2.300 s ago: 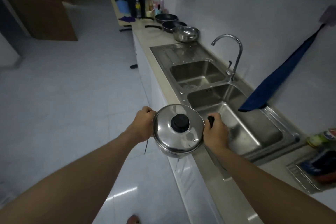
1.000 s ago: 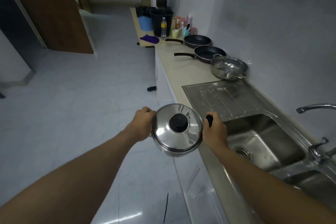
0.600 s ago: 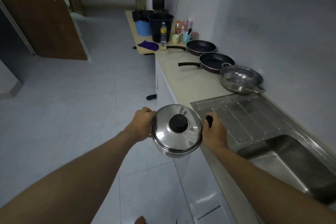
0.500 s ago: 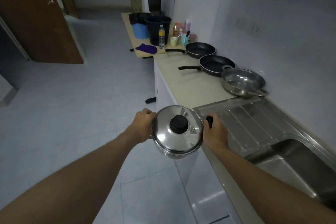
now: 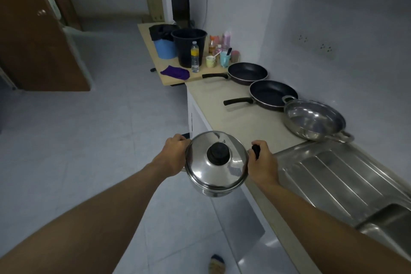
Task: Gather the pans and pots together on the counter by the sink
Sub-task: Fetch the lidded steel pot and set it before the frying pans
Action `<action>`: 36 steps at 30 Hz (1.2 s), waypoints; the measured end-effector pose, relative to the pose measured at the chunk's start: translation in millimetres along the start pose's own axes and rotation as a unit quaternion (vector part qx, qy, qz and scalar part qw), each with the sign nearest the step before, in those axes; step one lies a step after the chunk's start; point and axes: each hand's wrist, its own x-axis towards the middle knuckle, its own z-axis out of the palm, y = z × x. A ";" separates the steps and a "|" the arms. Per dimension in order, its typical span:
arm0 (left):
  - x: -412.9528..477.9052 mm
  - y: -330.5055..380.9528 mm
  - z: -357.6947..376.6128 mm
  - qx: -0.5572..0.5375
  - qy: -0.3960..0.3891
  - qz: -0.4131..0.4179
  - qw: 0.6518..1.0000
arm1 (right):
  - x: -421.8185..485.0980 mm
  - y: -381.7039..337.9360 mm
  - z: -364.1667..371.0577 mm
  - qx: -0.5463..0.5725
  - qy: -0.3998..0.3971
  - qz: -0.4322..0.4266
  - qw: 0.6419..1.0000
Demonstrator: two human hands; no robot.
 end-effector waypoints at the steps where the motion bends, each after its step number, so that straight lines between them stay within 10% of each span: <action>1: 14.0 -6.4 -0.3 0.002 0.001 0.001 1.000 | 14.3 -2.3 7.0 -0.001 0.001 -0.003 1.000; 20: 226.9 -105.1 -12.5 0.007 -0.032 -0.059 0.998 | 238.6 -35.6 124.0 0.000 -0.032 -0.012 0.999; 36: 424.6 -200.0 -35.2 0.024 -0.037 0.117 0.992 | 353.4 -74.2 213.6 0.009 0.080 0.075 0.994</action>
